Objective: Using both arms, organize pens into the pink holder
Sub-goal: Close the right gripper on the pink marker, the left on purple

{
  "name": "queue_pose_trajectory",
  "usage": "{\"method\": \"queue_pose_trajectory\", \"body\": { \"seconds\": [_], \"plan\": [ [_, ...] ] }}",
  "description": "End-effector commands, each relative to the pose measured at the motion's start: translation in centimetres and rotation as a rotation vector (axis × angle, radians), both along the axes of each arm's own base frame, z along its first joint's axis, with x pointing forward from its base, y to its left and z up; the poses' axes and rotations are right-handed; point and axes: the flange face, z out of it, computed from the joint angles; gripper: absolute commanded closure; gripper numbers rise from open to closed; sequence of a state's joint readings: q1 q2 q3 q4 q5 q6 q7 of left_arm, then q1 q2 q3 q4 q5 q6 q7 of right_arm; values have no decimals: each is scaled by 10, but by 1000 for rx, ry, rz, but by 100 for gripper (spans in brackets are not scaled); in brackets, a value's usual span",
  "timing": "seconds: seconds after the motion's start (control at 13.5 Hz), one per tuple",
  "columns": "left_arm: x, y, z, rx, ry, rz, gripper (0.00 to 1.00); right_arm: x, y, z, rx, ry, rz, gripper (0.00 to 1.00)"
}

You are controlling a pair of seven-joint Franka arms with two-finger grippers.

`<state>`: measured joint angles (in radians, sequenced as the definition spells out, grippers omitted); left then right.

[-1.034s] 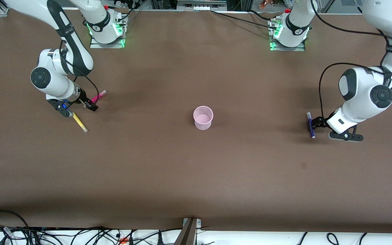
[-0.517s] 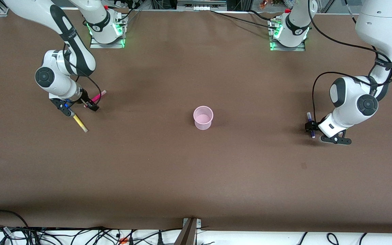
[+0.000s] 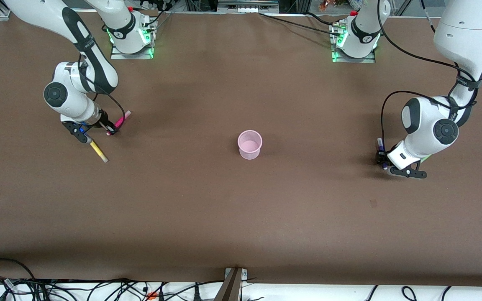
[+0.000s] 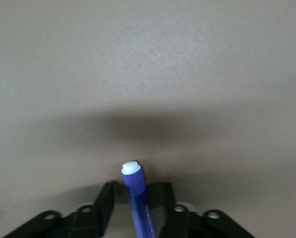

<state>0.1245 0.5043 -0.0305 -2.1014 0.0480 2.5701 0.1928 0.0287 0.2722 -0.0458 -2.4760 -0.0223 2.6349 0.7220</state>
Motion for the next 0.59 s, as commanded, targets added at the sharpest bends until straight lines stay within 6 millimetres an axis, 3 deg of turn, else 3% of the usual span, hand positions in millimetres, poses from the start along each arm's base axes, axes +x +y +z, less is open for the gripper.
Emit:
{"method": "queue_pose_trajectory", "body": {
  "seconds": [0.0, 0.22, 0.3, 0.52],
  "plan": [
    [2, 0, 3, 9, -12, -34, 96, 2, -3, 9, 5, -20, -8, 100],
    [1, 0, 2, 8, -6, -28, 100, 9, 16, 44, 7, -10, -15, 100],
    [1, 0, 4, 8, -6, -26, 100, 15, 36, 64, 5, 2, -35, 100],
    [5, -8, 42, 10, 14, -33, 100, 49, 93, 125, -26, 79, -103, 100]
  ]
}}
